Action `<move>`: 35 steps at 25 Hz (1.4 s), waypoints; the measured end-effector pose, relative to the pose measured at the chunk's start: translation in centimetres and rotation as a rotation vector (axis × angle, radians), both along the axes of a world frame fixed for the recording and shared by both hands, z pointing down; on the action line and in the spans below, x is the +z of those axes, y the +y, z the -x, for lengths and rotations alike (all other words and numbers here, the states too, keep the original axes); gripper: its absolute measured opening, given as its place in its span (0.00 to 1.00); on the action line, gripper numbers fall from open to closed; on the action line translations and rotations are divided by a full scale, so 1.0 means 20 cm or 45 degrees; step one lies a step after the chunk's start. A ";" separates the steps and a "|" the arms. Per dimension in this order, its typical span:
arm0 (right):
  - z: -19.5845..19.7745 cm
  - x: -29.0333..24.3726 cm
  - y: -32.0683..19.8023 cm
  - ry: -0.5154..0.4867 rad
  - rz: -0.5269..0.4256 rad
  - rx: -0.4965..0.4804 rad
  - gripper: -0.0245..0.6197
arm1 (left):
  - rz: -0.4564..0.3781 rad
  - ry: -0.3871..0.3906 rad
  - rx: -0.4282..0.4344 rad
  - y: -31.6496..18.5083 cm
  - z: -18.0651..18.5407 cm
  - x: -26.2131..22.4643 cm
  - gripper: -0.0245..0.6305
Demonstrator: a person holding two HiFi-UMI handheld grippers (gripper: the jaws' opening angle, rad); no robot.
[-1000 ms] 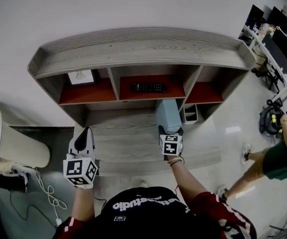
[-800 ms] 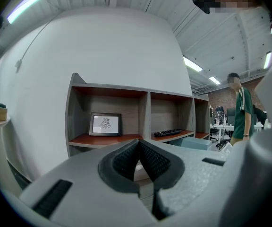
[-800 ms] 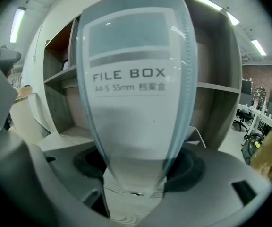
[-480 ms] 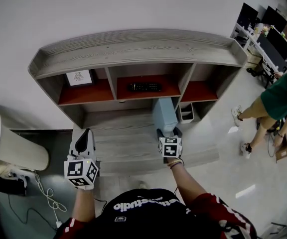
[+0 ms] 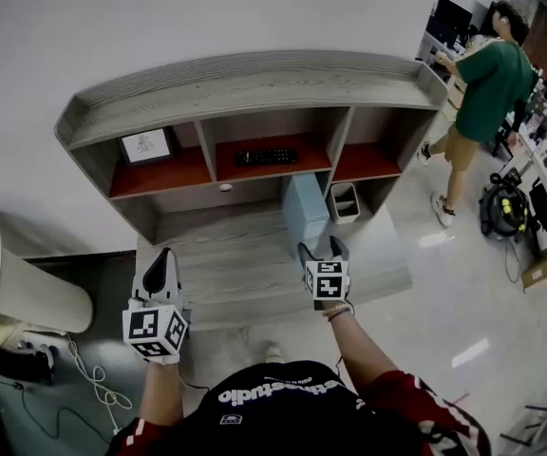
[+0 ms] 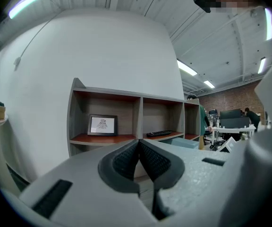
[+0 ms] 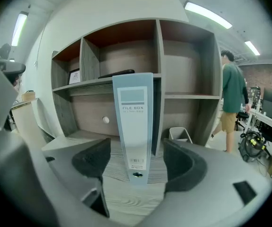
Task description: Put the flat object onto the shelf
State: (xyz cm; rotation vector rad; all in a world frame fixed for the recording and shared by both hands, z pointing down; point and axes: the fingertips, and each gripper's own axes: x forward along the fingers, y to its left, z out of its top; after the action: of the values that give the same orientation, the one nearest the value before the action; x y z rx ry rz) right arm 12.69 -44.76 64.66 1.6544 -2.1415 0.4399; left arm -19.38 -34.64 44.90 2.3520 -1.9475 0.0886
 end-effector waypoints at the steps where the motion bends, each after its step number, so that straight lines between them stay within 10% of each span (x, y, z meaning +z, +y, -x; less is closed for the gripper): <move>1: 0.00 -0.02 0.03 -0.001 -0.001 0.002 0.57 | -0.001 0.000 0.004 0.02 0.00 0.00 0.05; 35: 0.18 -0.56 0.97 -0.051 -0.170 0.007 0.54 | -0.082 0.030 0.086 0.77 0.18 -0.14 0.05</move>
State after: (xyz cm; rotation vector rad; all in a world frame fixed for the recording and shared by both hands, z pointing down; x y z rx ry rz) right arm 9.03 -25.38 53.47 1.7370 -2.2394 0.3409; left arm -22.96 -19.19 42.02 2.4481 -1.8878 0.0019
